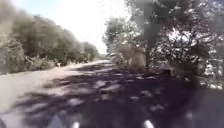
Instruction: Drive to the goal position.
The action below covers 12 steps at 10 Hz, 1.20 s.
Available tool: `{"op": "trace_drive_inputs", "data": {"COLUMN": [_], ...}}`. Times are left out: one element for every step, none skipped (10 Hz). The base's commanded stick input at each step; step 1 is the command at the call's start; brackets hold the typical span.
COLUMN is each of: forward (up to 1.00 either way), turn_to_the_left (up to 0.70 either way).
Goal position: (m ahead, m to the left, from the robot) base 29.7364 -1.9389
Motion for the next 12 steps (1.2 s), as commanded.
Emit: {"op": "trace_drive_inputs", "data": {"forward": [0.50,0.50,0.50,0.50,0.50,0.50,0.50,0.50,0.50,0.50,0.50,0.50], "turn_to_the_left": [0.50,0.50,0.38,0.19,0.00,0.00,0.00,0.00,0.00,0.00,0.00,0.00]}}
